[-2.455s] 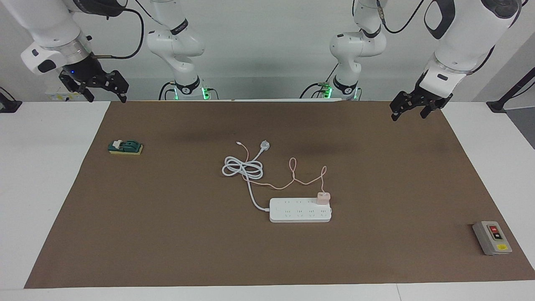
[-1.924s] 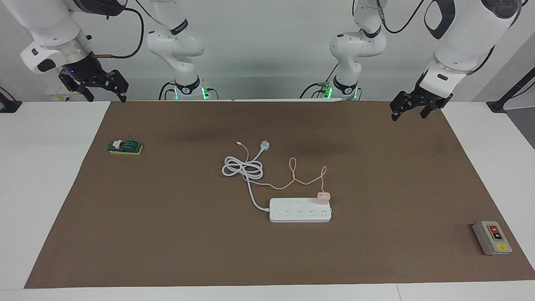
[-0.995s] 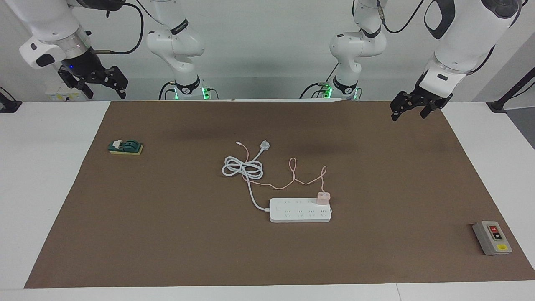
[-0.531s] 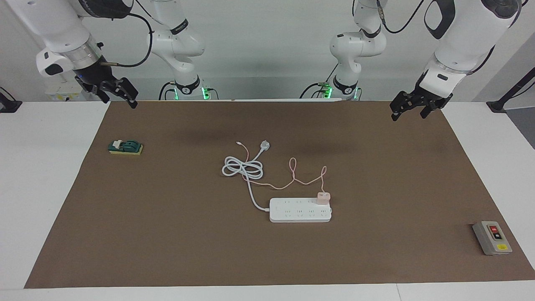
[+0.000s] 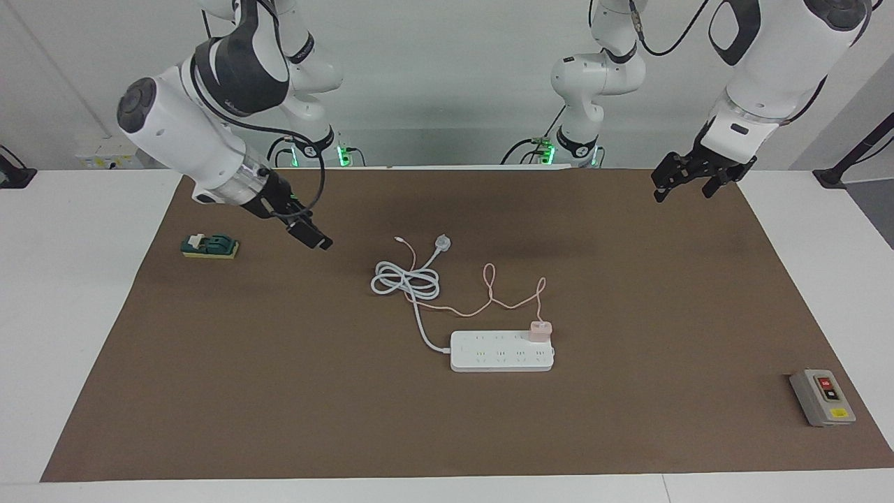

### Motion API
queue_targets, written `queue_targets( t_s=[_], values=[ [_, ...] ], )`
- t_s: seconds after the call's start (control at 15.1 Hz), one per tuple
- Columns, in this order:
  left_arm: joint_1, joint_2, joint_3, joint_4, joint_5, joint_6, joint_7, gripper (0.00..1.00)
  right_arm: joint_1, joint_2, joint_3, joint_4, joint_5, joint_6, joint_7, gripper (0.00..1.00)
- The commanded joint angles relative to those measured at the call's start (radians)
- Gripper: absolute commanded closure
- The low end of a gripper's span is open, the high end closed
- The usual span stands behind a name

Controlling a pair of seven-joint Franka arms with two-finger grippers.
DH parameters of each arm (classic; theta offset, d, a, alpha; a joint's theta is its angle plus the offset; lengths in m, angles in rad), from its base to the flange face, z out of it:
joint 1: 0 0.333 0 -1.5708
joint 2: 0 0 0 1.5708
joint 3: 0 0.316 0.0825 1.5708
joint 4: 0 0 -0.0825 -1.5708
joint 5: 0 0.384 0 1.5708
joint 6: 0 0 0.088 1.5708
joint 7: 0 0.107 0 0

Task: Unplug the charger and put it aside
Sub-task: 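Reach the left gripper to the pink charger while the right gripper reaches the strip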

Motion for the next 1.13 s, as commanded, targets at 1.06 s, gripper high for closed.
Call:
queue_targets(
  t_s=[1.06],
  values=[
    [-0.350, 0.278, -0.012, 0.132, 0.053, 0.222, -1.629, 0.00, 0.195, 0.502, 0.003, 0.319, 0.327, 0.273, 0.409, 0.00]
  ],
)
